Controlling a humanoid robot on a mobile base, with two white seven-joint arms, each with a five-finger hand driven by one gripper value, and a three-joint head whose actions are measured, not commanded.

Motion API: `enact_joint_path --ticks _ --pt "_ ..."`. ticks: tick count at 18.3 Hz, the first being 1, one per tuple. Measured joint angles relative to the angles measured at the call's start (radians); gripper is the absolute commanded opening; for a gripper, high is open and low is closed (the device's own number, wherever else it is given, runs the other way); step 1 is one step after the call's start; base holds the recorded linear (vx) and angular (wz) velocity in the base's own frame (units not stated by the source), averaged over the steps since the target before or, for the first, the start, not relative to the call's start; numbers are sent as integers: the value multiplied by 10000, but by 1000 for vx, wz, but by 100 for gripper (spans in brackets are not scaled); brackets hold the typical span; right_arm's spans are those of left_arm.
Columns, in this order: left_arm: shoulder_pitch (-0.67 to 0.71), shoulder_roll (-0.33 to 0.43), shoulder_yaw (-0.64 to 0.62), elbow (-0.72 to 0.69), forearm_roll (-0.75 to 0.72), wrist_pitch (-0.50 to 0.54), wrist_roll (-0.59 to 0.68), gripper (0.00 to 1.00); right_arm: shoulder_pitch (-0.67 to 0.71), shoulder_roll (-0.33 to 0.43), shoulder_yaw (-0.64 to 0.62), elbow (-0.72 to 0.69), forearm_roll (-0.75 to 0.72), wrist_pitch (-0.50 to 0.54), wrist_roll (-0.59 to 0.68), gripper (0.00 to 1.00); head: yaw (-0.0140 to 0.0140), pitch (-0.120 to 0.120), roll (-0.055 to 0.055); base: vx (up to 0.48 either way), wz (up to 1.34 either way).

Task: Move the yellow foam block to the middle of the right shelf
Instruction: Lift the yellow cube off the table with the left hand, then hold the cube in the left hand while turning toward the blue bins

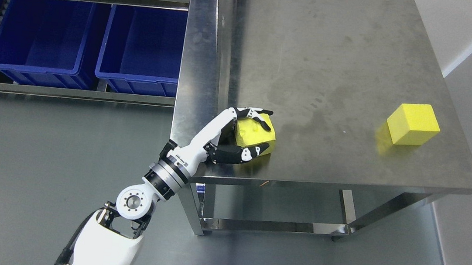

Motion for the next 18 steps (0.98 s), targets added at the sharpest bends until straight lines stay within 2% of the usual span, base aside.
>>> enact_joint_path --ticks 8,13,18 --pt "-830 0 1408 -50 325 -499 -38 0 -1 0 0 0 0 -1 0 100 0 0 0 -2 39" --pt "-550 -1 2910 -63 529 -567 -74 0 0 0 0 0 0 -1 -1 100 0 0 0 9 229" --pt "-42 -1 4434 -73 1072 -1198 -221 0 -1 0 0 0 0 -2 -1 100 0 0 0 13 683"
